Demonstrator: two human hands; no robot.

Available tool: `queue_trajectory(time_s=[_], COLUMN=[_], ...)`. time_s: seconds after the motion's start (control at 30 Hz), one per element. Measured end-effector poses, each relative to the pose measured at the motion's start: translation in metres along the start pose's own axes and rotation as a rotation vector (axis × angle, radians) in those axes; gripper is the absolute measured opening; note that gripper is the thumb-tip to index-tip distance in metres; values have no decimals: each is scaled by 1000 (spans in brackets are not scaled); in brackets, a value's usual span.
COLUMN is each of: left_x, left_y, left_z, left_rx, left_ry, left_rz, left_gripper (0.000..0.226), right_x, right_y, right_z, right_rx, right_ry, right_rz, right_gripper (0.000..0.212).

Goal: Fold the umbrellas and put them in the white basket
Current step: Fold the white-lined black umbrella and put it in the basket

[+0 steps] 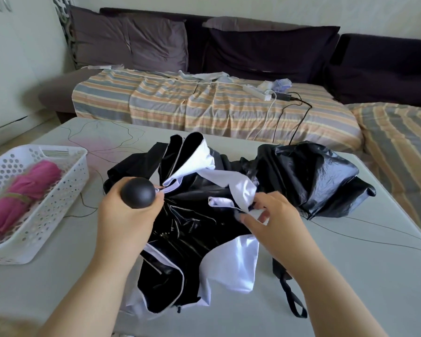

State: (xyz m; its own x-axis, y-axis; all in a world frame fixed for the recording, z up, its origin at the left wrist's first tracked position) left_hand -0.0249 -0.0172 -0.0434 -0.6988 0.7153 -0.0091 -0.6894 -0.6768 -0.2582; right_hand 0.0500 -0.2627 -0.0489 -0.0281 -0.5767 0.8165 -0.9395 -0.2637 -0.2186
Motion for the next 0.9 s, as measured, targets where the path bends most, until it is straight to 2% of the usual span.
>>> queue_trajectory(time_s=[0.03, 0.13, 0.2, 0.27, 0.33, 0.4, 0.47, 0.53, 0.6, 0.73, 0.9], left_x=[2, 4, 2, -1, -4, -9, -11, -12, -13, -21, -30], left_y=[-1, -2, -1, 2, 5, 9, 11, 12, 12, 16, 23], left_z=[-2, -1, 2, 5, 8, 10, 10, 9, 9, 11, 17], left_rx=[7, -11, -42, -64, -86, -110, -118, -121, -117, -151, -182], left_ry=[1, -17, -34, -49, -61, -75, -92, -96, -79, -77, -20], left_rz=[6, 2, -9, -27, -55, -82, -84, -77, -80, -140, -253], left_gripper=[16, 16, 18, 18, 17, 16, 16, 17, 18, 18, 34], right_x=[0, 2, 7, 11, 20, 25, 23, 19, 13, -13, -28], right_y=[0, 3, 5, 4, 5, 10, 15, 17, 16, 10, 7], right_z=[-4, -27, -39, -41, -42, -51, -62, -68, -66, -58, -62], right_rx=[27, 217, 269, 251, 252, 365, 477, 513, 444, 283, 198], right_ry=[-18, -4, -16, -12, 54, 163, 208, 250, 252, -50, -274], right_rz=[1, 22, 35, 82, 202, 335, 378, 366, 316, 38, 23], right_gripper=[28, 65, 74, 66, 59, 54, 31, 14, 9, 7, 10])
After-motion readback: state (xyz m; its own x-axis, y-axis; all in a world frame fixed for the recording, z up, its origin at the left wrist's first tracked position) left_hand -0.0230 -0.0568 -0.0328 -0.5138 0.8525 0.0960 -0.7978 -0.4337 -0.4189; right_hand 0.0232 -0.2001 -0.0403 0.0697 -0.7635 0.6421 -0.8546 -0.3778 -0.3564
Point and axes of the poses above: each hand's wrist, its own y-axis away from the middle knuckle, its own x-axis out of the back of the hand, z = x × y, the point moved 7 cm from there along -y, towards the middle knuckle, and after that the axes turned 9 degrees about y, right-handed, at the moved point
